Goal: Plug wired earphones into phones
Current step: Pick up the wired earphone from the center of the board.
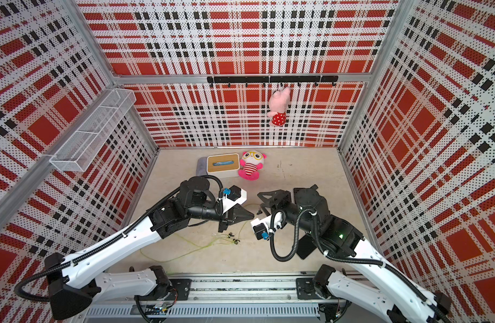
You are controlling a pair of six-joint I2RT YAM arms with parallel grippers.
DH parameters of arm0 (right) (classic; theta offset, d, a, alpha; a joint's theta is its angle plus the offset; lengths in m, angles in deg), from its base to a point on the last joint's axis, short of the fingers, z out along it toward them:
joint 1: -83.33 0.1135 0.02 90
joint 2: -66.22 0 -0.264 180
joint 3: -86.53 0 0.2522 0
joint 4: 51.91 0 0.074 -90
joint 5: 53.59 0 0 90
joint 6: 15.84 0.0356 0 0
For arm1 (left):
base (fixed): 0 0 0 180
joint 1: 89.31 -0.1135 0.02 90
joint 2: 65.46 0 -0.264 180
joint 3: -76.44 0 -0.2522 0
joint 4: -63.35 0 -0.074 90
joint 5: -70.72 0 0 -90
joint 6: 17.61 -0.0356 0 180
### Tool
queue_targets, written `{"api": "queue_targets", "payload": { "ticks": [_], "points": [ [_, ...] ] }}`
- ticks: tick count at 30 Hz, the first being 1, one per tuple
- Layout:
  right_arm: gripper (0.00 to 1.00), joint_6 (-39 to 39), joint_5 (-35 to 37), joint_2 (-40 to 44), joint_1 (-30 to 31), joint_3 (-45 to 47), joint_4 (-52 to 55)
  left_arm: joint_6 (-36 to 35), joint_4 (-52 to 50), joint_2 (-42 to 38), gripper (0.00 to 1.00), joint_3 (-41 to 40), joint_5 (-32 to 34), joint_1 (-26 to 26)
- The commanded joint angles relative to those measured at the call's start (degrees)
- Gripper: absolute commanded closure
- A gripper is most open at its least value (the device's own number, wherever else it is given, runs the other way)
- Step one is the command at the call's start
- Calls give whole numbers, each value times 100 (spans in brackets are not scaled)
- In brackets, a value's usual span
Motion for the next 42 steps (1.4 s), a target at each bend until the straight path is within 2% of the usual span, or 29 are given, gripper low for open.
{"api": "queue_targets", "payload": {
  "ticks": [1, 5, 15, 24, 32, 34, 40, 41, 42],
  "points": [
    [61, -27, -329, 75, -24, 28, -67, -89, -78, -45, 100, 59, -60, 30],
    [68, 21, -366, 178, -24, 118, -57, -76, -76, -15, 100, 68, -82, 8],
    [71, 289, -609, 249, -20, 119, 124, -66, -69, 26, 100, 32, -38, -80],
    [90, 436, -719, 279, -24, 181, 152, -59, -11, -42, 100, -10, -3, -209],
    [91, 660, -872, 358, -23, 239, 164, -74, 17, -101, 100, -28, 131, -306],
    [96, 731, -876, 358, -24, 247, 129, -59, 70, -95, 100, -38, 133, -303],
    [100, 1383, -1055, 326, -24, 224, -122, -57, 109, -85, 100, -55, 393, -147],
    [100, 1528, -1055, 289, -24, 176, -92, -66, 111, -102, 95, -64, 466, -118],
    [100, 1671, -1008, 263, -24, 141, -84, -68, 116, -129, 76, -64, 620, -86]
  ]
}}
